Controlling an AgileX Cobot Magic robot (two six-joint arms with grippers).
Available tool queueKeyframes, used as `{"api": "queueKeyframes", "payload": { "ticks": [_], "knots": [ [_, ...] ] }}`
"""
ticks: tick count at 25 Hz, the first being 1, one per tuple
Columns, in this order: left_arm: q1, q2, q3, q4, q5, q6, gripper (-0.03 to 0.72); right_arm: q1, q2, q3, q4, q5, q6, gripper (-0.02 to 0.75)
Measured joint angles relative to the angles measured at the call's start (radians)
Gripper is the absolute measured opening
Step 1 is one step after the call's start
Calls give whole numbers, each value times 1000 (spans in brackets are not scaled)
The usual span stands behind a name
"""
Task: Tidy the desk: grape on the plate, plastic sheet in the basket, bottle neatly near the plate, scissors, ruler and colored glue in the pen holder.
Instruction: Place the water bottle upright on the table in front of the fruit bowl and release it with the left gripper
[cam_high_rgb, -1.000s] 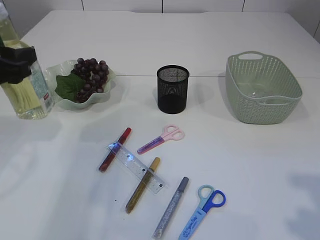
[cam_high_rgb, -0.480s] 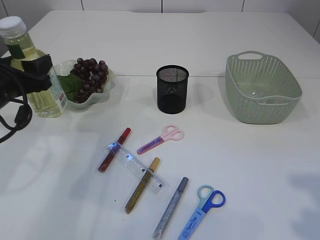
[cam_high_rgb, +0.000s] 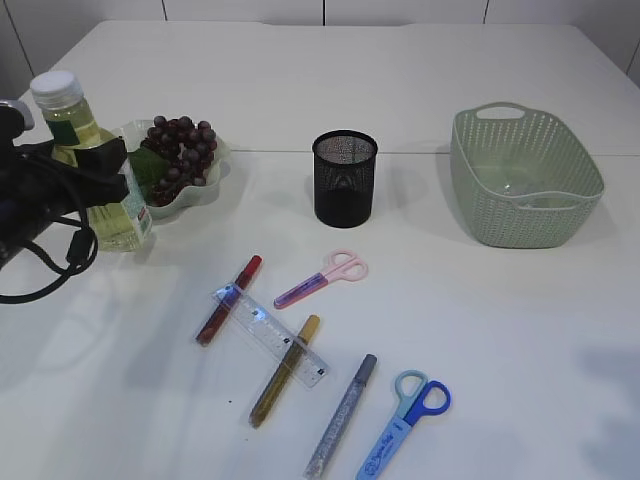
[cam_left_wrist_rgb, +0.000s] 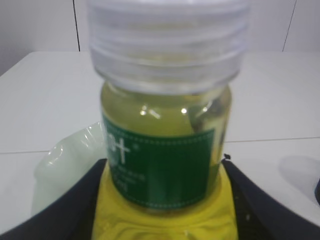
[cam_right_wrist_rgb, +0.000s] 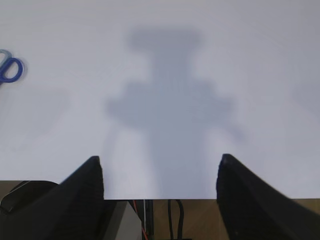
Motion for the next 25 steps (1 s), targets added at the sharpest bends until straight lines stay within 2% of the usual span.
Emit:
{"api": "queueKeyframes", "payload": {
  "ticks": [5, 25],
  "knots": [
    [0, 45, -36, 5, -16, 0, 428, 0, 0, 0, 0, 0, 0, 548],
    [0, 104, -40, 16, -16, -2, 428, 0, 0, 0, -10, -4, -2, 548]
  ]
}}
